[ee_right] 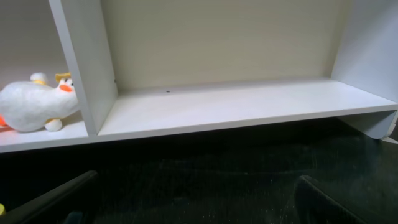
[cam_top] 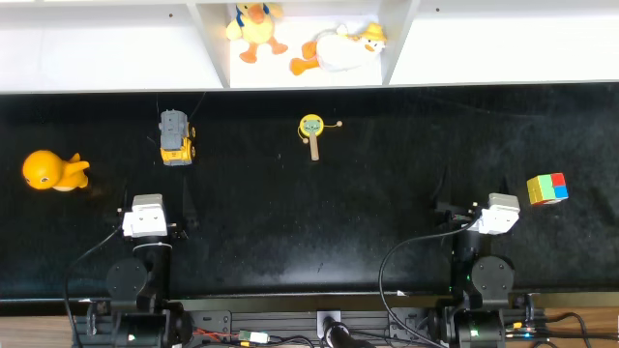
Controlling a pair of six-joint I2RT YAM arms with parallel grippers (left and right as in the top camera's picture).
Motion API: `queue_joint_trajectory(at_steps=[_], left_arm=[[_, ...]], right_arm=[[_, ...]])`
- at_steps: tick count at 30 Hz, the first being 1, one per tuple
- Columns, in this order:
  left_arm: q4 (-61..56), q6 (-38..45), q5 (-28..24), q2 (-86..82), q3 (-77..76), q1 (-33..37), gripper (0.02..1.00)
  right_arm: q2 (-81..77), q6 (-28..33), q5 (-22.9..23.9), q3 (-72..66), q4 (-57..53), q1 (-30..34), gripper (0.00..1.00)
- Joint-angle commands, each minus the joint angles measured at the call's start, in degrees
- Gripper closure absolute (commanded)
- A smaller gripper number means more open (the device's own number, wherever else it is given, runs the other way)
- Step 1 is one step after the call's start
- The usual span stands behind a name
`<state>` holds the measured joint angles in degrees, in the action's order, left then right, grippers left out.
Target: Store Toys
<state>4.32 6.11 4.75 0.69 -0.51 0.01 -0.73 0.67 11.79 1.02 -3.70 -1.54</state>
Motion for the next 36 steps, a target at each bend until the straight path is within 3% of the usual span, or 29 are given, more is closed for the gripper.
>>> queue_joint_trajectory(at_steps=[1, 29, 36], left_arm=[[0.15, -0.02, -0.15, -0.57, 0.04, -0.24, 0.020], [0.20, 0.00, 0.04, -0.57, 0.04, -0.31, 0.020], [0.90, -0.72, -2.56, -0.55, -0.48, -0.13, 0.023]], right_arm=[[0.46, 0.17, -0.22, -0.72, 0.31, 0.07, 0.005], [0.46, 0.17, -0.22, -0.72, 0.31, 0.07, 0.007], [0.46, 0.17, -0.22, -0.72, 0.31, 0.07, 0.005]])
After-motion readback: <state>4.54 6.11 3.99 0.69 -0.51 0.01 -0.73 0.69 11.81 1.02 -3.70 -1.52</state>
